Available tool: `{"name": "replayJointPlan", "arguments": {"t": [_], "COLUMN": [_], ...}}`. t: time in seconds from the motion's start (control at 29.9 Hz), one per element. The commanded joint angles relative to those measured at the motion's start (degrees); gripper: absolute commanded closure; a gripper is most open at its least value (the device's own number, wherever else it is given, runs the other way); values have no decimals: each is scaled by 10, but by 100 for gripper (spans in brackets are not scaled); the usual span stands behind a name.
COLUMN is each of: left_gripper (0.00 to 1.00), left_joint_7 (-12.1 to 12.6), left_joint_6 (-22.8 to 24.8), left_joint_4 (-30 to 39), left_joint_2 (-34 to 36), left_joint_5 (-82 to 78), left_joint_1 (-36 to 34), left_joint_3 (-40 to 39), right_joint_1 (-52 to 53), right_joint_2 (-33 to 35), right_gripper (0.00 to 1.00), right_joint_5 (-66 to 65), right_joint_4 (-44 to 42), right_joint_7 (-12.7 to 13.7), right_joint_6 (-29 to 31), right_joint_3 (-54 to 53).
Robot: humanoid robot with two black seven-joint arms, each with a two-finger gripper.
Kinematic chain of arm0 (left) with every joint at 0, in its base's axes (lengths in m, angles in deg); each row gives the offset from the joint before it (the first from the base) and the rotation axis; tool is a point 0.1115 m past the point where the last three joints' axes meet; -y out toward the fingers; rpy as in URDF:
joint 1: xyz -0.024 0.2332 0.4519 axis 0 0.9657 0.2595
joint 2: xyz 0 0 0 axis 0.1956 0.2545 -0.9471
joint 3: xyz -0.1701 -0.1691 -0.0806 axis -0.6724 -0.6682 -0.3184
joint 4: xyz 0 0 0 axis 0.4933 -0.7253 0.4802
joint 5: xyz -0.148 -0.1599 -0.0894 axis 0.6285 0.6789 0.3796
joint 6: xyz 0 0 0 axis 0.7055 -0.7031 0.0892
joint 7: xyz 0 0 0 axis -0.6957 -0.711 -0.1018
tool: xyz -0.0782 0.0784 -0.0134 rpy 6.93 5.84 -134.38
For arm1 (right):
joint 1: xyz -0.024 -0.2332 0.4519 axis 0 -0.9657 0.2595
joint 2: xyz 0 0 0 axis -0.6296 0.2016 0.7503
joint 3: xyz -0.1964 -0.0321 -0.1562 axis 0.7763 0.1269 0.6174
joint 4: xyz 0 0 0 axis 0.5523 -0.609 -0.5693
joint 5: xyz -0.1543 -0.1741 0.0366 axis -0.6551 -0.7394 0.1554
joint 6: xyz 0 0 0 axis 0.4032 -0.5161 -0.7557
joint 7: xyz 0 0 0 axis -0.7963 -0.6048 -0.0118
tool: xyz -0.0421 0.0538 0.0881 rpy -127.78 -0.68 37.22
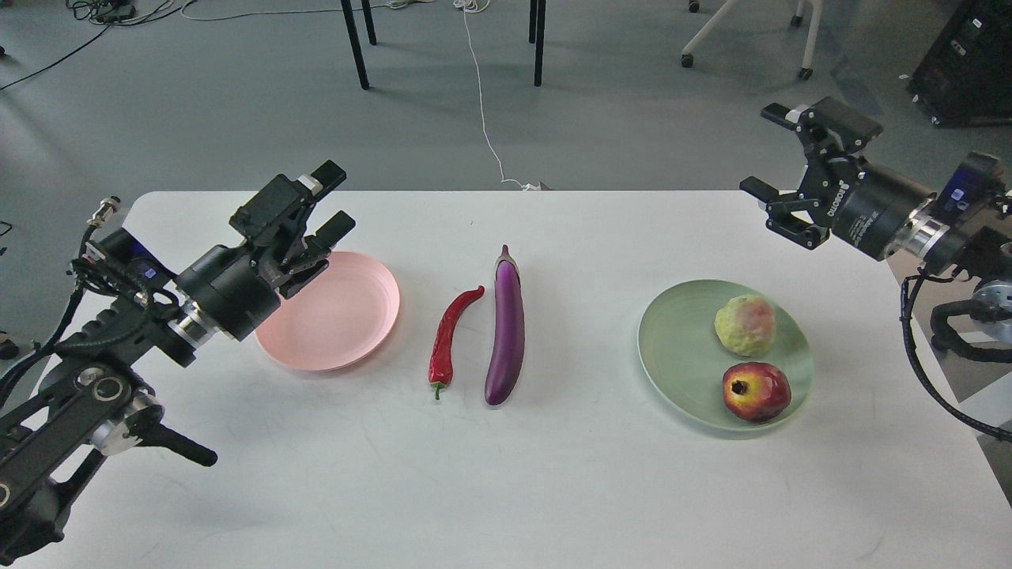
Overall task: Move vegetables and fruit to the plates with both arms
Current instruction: 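Reach the left hand to the red chili pepper and grasp it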
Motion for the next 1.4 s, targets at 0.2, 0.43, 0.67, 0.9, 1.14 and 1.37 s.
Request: {"name": "replayJointPlan", "arguments": {"t": [0.2, 0.43, 0.67, 0.9, 1.14, 1.37], "left_gripper": [2, 2, 4, 13, 20, 24], "left_joint_7": [12, 51, 81, 81, 82, 81], "left_joint_6": [4, 5, 5, 5, 1, 0], "left_joint_4": [-49, -176, -252, -340, -372, -385], "left_joint_2": [1, -52, -114, -169, -183, -182], "left_joint_5": [-305, -324, -331, -384, -391, -404], "left_joint_1": [-251, -439, -448, -442, -441, -430], "left_joint_3": [234, 477, 516, 532, 575, 575], "right_joint_1": [-125, -132, -132, -132, -133, -133], "right_joint_2": [-31, -21, -16, -16, -11, -11], "right_gripper": [1, 1, 1, 1, 1, 1], "right_joint_5": [62, 62, 62, 62, 62, 62], "right_joint_4": [-139, -138, -137, -138, -137, -137], "right_joint_7": [0, 0, 0, 0, 0, 0], "right_joint_6": [27, 27, 27, 27, 27, 27], "right_joint_3": [-70, -75, -75, -75, -74, -74]}}
